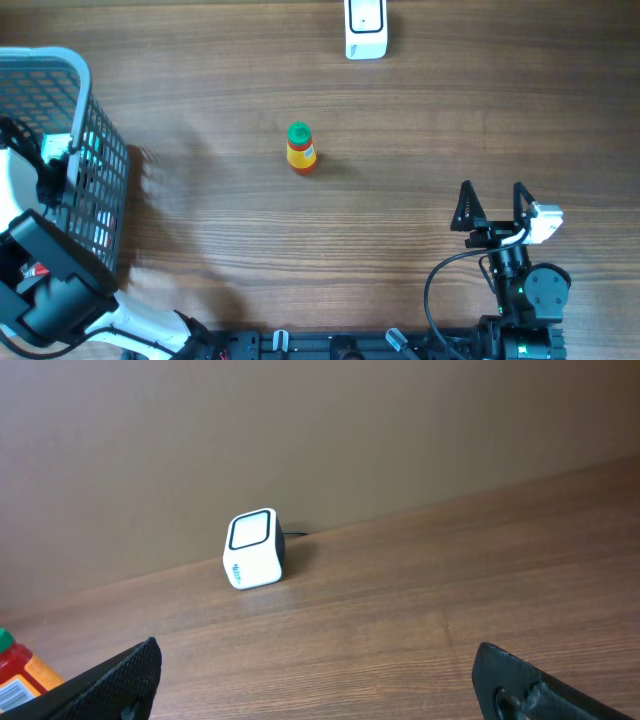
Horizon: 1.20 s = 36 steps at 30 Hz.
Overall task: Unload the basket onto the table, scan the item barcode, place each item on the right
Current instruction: 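Reach the left gripper into the basket and grasp the green-lidded jar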
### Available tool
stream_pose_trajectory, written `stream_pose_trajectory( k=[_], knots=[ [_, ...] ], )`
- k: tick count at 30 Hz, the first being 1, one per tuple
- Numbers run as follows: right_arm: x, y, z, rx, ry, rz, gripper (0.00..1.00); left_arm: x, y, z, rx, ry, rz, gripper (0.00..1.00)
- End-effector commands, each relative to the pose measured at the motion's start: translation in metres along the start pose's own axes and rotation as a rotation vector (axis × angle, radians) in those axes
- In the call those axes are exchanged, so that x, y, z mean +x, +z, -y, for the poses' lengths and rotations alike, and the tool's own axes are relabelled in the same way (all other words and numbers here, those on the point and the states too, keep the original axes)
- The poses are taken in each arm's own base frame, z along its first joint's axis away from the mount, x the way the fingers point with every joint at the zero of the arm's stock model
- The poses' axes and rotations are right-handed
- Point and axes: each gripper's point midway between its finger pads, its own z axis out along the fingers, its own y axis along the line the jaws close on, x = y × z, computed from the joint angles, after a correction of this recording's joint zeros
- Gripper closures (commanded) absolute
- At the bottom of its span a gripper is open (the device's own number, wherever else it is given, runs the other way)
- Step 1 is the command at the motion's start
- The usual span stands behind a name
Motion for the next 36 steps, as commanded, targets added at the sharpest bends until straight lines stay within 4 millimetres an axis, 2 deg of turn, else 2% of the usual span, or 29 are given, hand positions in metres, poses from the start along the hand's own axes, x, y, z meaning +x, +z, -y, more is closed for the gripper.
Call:
stream_pose_trajectory(
  k=[1,11,15,18,21,24,25,29,30,31,33,36],
  knots=[
    [-0.002,0.000,0.001,0.008,0.006,0.009,0.00,0.002,0.006,-0.001,0.008,-0.008,-0.013,0.00],
    [-0.002,0.000,0.001,0.008,0.006,0.009,0.00,-0.017,0.007,-0.015,-0.027,-0.044,0.053,0.00],
    [-0.002,0.000,0.001,0.008,0.006,0.009,0.00,-0.015,0.016,-0.020,-0.028,-0.054,0.053,0.00],
    [-0.002,0.000,0.001,0.008,0.006,0.009,0.00,-0.013,0.019,-0.021,-0.030,-0.053,0.050,0.07],
    [-0.002,0.000,0.001,0.008,0.006,0.009,0.00,-0.013,0.019,-0.021,-0.030,-0.049,0.050,0.28],
    [-0.002,0.000,0.001,0.008,0.007,0.009,0.00,-0.016,0.012,-0.020,-0.030,-0.020,0.053,0.31],
    [-0.002,0.000,0.001,0.008,0.007,0.009,0.00,-0.019,0.002,-0.019,-0.028,-0.020,0.055,0.32],
    [-0.002,0.000,0.001,0.008,0.007,0.009,0.00,-0.042,-0.063,-0.011,-0.002,-0.024,0.102,0.33],
    [-0.002,0.000,0.001,0.008,0.006,0.009,0.00,-0.048,-0.088,-0.008,0.013,-0.026,0.128,0.33],
    [-0.002,0.000,0.001,0.008,0.007,0.009,0.00,-0.056,-0.121,-0.006,0.037,-0.030,0.173,0.33],
    [-0.002,0.000,0.001,0.008,0.007,0.009,0.00,-0.063,-0.164,-0.005,0.078,-0.038,0.243,0.33],
    [-0.002,0.000,0.001,0.008,0.006,0.009,0.00,-0.056,-0.240,0.008,0.265,-0.028,0.361,0.33]
  ],
)
